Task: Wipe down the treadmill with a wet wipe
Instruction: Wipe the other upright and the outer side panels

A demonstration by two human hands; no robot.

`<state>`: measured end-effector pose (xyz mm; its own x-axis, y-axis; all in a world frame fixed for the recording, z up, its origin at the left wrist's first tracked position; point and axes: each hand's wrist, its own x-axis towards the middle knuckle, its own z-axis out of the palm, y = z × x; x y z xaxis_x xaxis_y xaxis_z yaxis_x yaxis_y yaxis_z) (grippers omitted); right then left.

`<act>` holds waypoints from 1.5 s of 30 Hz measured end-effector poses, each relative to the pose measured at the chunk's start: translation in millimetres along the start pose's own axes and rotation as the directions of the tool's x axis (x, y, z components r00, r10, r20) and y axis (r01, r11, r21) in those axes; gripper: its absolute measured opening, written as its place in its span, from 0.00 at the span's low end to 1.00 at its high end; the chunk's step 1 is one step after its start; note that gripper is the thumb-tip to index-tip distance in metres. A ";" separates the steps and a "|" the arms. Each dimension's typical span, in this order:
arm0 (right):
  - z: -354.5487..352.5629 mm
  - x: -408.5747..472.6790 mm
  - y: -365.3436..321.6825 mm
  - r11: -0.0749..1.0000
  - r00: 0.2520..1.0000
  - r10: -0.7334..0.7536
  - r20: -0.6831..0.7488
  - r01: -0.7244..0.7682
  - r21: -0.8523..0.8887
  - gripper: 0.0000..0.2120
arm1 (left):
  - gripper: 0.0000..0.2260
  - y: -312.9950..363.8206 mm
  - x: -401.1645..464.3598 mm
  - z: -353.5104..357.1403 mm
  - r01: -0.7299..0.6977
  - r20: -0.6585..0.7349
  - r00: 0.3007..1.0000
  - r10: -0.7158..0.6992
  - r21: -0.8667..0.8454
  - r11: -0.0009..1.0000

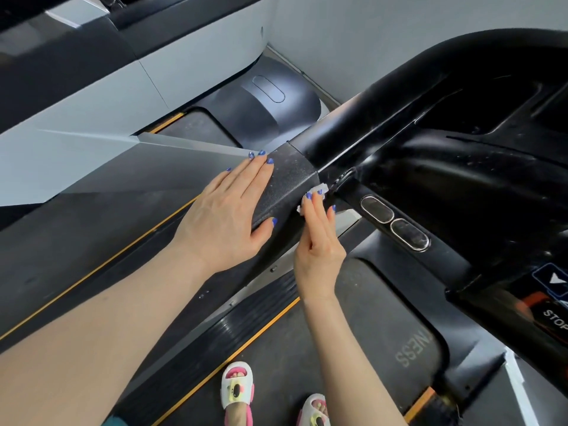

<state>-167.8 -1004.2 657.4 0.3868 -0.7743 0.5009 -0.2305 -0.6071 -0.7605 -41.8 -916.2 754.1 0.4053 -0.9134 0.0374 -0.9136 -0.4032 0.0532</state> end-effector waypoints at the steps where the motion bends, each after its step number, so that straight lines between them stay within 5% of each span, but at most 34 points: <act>1: -4.5 7.2 2.8 1.000 1.000 -0.011 -0.026 0.011 0.009 0.18 | 0.36 0.0 0.0 0.0 0.000 0.004 1.000 0.000 0.003 1.000; 5: -25.4 52.8 -6.5 0.994 0.990 -0.111 -0.090 0.110 -0.023 0.16 | 0.36 -0.3 0.1 -1.4 -0.007 0.017 1.000 0.007 -0.006 1.000; 8: -32.2 72.0 -19.2 0.964 0.955 -0.245 0.165 0.259 -0.066 0.17 | 0.37 0.2 -0.2 -3.6 -0.008 0.018 1.000 0.008 -0.024 1.000; 12: -49.0 83.1 -24.2 0.971 0.813 -0.145 0.563 0.228 -0.079 0.17 | 0.38 0.4 -0.5 -4.2 0.009 -0.009 1.000 -0.009 -0.067 0.998; 17: -28.6 123.2 -31.5 0.862 0.715 -0.105 0.691 0.413 -0.295 0.26 | 0.41 -2.9 0.0 -1.9 -0.009 -0.004 1.000 0.008 -0.122 0.993; 26: -37.3 99.7 -46.7 0.826 0.726 0.088 0.682 0.330 -0.457 0.30 | 0.34 -13.8 -19.3 -11.1 -0.062 -0.039 0.998 0.053 -0.277 0.959; 33: -50.1 67.7 -44.6 0.874 0.774 -0.013 0.633 0.316 -0.368 0.29 | 0.34 -36.9 -73.3 -5.5 -0.042 0.009 0.999 0.042 -0.047 0.998; 37: -37.8 82.6 -41.6 0.884 0.743 -0.098 0.662 0.371 -0.285 0.28 | 0.35 -34.1 -71.7 -3.1 -0.034 -0.005 0.999 0.034 -0.015 0.999; 45: 14.1 142.6 -55.5 0.753 0.690 0.007 0.724 0.473 -0.458 0.40 | 0.35 -33.3 -73.8 -1.9 -0.024 0.002 1.000 0.024 0.044 0.999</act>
<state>-87.3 -1078.3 765.2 0.9118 -0.4086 0.0409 -0.3991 -0.9052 -0.1460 -41.2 -835.3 751.5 0.3836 -0.9228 0.0367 -0.9235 -0.3836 0.0081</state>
